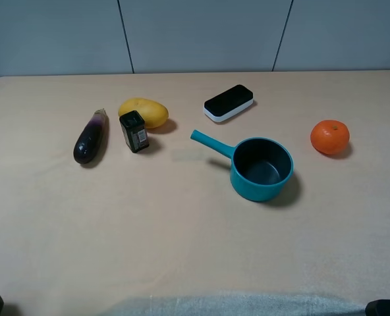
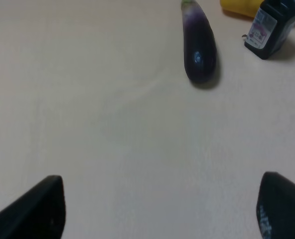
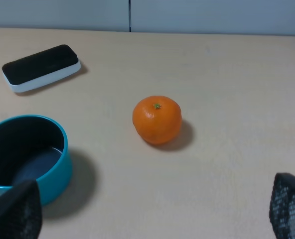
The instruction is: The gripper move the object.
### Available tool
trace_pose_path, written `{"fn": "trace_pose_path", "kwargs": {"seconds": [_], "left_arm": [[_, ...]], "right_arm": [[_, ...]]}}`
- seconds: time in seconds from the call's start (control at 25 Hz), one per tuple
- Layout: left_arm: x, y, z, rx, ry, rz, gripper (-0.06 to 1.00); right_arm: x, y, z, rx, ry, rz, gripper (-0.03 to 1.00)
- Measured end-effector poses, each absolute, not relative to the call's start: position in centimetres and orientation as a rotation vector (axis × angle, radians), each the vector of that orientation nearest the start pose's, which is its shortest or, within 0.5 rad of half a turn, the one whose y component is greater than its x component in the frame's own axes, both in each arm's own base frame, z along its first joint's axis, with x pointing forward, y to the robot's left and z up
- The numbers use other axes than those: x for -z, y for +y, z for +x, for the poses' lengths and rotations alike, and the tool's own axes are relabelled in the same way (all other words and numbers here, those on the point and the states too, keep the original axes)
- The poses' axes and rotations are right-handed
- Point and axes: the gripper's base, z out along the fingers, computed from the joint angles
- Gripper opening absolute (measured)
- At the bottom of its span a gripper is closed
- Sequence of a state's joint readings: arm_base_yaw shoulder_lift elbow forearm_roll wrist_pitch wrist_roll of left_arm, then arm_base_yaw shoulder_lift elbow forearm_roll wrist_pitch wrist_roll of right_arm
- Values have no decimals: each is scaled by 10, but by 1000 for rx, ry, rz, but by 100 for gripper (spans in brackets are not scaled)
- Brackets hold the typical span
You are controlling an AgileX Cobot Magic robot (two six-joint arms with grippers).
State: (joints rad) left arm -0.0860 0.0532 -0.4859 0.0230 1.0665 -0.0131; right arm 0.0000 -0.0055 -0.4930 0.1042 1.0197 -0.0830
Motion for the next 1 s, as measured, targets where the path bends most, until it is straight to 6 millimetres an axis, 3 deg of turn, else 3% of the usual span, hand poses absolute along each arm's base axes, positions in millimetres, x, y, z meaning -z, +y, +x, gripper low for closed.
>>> {"fn": "trace_pose_path", "kwargs": {"seconds": [1.0], "left_arm": [[-273, 1, 5, 30, 2117, 79, 77]], "right_arm": [[-279, 8, -4, -71, 1999, -85, 69]]}}
